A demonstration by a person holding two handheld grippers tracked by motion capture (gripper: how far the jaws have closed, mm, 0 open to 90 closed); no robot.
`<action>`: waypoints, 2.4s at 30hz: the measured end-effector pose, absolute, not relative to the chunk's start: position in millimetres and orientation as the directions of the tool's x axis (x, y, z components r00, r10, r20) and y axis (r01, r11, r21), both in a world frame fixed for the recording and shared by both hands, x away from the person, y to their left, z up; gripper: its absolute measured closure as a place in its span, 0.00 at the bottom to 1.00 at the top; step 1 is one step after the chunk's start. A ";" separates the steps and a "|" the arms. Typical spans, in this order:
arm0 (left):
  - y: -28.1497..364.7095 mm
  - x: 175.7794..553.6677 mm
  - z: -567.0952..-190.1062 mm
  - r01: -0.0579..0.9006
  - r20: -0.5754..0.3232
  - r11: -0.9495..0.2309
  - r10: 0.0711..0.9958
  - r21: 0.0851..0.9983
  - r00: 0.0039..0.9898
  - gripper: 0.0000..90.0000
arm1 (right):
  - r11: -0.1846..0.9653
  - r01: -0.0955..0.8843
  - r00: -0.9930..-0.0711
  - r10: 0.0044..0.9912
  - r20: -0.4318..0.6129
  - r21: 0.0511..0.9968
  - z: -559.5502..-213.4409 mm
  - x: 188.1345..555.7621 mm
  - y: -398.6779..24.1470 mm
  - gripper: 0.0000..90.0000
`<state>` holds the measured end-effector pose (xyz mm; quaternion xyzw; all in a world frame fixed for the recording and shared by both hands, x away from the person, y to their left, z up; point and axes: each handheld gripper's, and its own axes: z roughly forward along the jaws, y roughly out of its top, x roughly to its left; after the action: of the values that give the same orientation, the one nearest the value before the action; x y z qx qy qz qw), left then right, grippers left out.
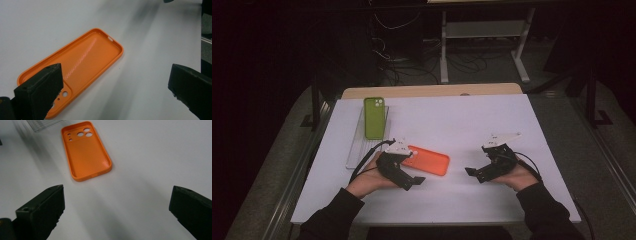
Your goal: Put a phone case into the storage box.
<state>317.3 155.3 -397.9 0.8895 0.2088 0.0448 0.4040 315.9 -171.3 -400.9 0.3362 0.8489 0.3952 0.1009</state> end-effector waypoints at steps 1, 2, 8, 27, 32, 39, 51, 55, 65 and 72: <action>155.1 317.5 -398.0 0.335 -0.089 -0.587 0.407 0.737 0.909 0.00 | 0.469 0.487 -0.761 0.642 0.094 0.737 -400.3 318.1 -169.0 0.00; 155.2 318.0 -397.7 0.334 -0.088 -0.590 0.405 0.735 0.910 0.00 | 0.476 0.488 -0.765 0.637 0.097 0.732 -399.4 319.7 -166.5 0.00; 156.7 319.2 -397.2 0.340 -0.092 -0.581 0.414 0.739 0.906 0.00 | 0.513 0.467 -0.792 0.604 0.083 0.720 -392.0 332.2 -150.7 0.00; 159.9 320.9 -395.1 0.326 -0.076 -0.583 0.411 0.744 0.908 0.00 | 0.629 0.426 -0.854 0.517 0.059 0.651 -380.7 367.9 -98.1 0.00; 159.8 319.9 -394.7 0.336 -0.087 -0.573 0.416 0.748 0.905 0.00 | 0.661 0.410 -0.873 0.484 0.060 0.629 -383.5 376.2 -83.3 0.00; 159.8 319.9 -394.5 0.323 -0.074 -0.593 0.404 0.737 0.912 0.00 | 0.734 0.372 -0.903 0.429 0.037 0.568 -400.5 385.6 -60.5 0.00; 159.1 319.1 -394.4 0.332 -0.089 -0.578 0.407 0.746 0.909 0.00 | 0.820 0.347 -0.925 0.379 0.021 0.455 -426.0 389.5 -37.5 0.00; 159.6 319.2 -394.0 0.328 -0.085 -0.582 0.405 0.744 0.910 0.00 | 0.839 0.347 -0.928 0.372 0.023 0.419 -432.1 389.2 -35.4 0.00; 159.2 319.1 -394.4 0.333 -0.091 -0.578 0.407 0.745 0.909 0.00 | 0.863 0.333 -0.936 0.353 0.019 0.379 -436.5 387.0 -34.3 0.03; 160.0 319.8 -394.0 0.323 -0.080 -0.593 0.399 0.738 0.914 0.00 | 0.870 0.318 -0.939 0.343 0.001 0.377 -434.9 385.5 -34.5 0.10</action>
<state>319.8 160.0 -394.0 0.8912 0.2025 0.0470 0.4032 385.5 -34.5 -434.9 0.1712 0.9663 0.1895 0.0329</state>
